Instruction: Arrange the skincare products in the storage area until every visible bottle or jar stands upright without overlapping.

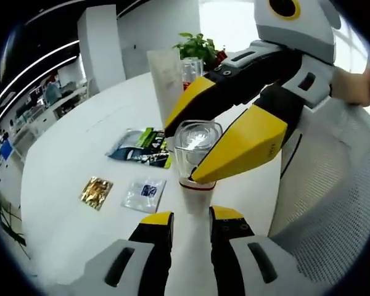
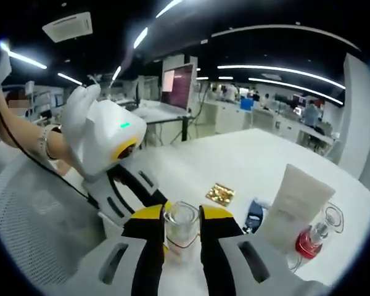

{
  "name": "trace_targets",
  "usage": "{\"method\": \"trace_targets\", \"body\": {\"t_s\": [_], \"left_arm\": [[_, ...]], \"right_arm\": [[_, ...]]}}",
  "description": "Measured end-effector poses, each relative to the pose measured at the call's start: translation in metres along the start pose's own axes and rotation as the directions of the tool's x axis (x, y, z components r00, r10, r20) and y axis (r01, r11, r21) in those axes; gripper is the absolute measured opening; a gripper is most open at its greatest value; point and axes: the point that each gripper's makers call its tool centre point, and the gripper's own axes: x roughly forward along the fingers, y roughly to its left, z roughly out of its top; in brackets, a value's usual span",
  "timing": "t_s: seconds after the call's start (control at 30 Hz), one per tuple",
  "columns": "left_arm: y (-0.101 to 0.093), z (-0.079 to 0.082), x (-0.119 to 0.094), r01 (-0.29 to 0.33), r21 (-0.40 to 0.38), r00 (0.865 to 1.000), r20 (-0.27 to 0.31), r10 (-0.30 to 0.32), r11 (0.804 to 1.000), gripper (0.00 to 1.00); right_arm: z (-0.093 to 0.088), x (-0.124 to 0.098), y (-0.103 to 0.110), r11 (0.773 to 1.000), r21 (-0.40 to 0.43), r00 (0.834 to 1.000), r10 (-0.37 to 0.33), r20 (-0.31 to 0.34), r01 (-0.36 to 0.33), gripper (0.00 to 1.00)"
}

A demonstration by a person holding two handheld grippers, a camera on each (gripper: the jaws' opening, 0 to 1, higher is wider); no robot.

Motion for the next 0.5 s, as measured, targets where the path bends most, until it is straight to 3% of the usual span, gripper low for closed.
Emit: {"method": "trace_targets", "body": {"t_s": [0.5], "left_arm": [[-0.0022, -0.0065, 0.0013, 0.007, -0.001, 1.000, -0.021, -0.007, 1.000, 0.20]], "right_arm": [[-0.0103, 0.0077, 0.0059, 0.999, -0.037, 0.999, 0.030, -0.032, -0.031, 0.21]]}}
